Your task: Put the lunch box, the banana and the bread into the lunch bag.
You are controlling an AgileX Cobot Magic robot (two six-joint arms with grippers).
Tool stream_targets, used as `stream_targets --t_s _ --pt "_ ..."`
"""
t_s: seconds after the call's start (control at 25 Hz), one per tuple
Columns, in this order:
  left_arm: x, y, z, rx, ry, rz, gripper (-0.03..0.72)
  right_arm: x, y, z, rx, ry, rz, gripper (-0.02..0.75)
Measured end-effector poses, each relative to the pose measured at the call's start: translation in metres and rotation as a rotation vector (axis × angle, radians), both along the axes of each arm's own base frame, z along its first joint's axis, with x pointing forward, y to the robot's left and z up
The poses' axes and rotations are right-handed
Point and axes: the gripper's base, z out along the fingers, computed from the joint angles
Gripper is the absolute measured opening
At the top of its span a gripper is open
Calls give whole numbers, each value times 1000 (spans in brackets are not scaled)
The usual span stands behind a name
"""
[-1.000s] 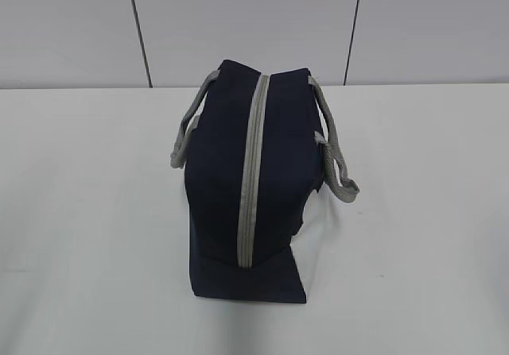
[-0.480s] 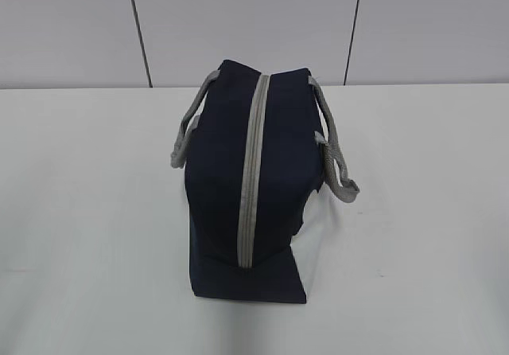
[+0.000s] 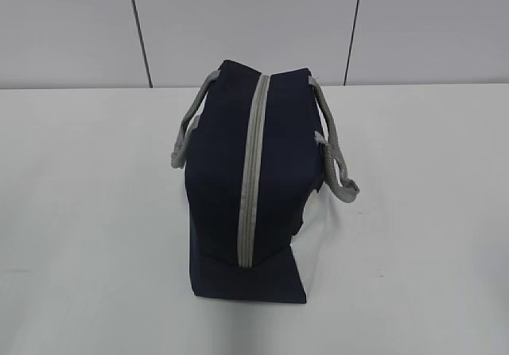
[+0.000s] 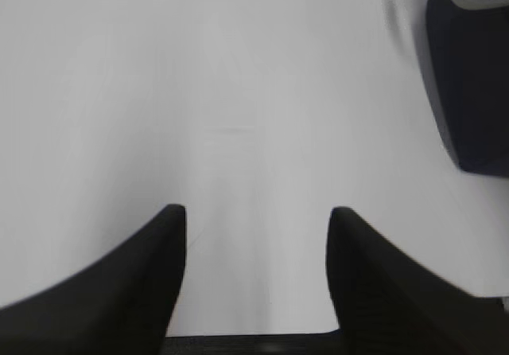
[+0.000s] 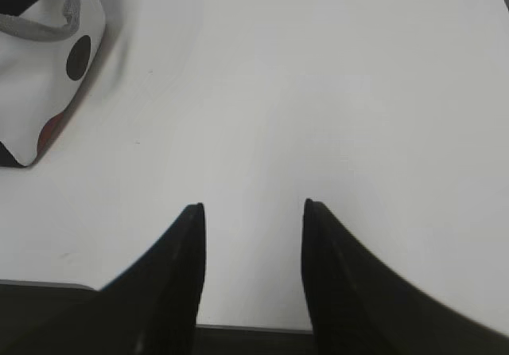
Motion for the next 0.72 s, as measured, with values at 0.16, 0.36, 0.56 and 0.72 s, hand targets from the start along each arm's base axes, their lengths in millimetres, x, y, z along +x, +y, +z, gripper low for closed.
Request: stream_targets --t_s 0.16,0.36,0.56,0.72 --pt "-11 1 2 -3 -66 33 403 -6 0 0 1 -42 -2 316" --pt "-31 2 3 -7 -176 61 403 -7 0 0 -3 -46 -6 316" --pt "-47 2 2 -8 -260 65 403 -7 -1 0 -4 -46 -7 316" --pt "-47 1 2 -13 -260 62 403 -7 -1 0 -6 -46 -8 316"
